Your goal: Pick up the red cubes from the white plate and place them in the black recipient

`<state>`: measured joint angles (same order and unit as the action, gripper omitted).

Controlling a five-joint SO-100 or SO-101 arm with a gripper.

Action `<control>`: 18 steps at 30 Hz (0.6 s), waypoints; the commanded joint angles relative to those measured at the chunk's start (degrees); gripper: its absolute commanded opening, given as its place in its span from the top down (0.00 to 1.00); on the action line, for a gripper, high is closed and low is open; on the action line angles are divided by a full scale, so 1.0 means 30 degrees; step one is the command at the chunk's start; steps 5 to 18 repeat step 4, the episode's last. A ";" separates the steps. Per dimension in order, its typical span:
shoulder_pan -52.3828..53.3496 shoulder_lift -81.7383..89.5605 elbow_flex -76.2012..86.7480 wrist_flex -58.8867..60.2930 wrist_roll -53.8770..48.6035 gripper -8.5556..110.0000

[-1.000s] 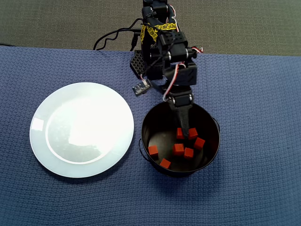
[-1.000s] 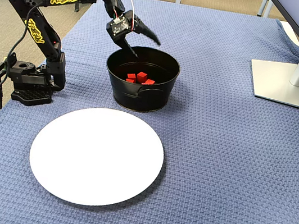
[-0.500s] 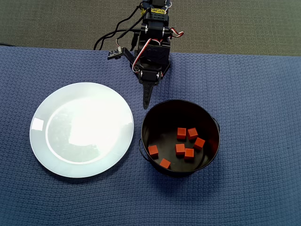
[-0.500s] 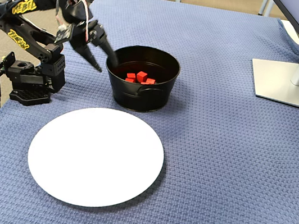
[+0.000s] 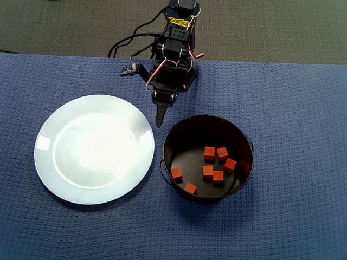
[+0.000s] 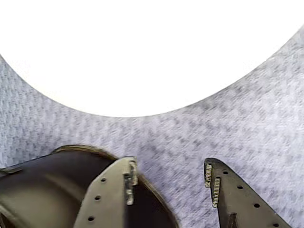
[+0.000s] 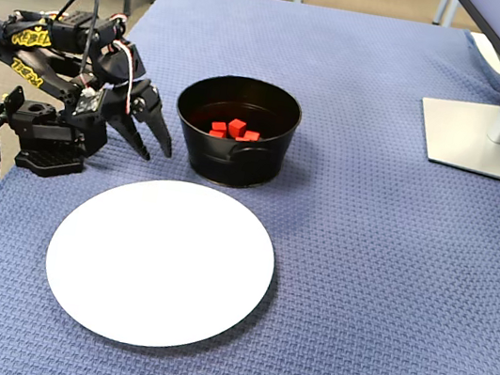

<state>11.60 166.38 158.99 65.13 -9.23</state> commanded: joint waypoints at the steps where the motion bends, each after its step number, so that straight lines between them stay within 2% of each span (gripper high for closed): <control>1: 0.0059 0.1143 0.0645 -0.0322 -0.0264 0.87; 4: -0.0176 0.1348 0.1289 -0.0381 -0.0293 0.92; 18: -0.0176 0.1348 0.1289 -0.0381 -0.0293 0.92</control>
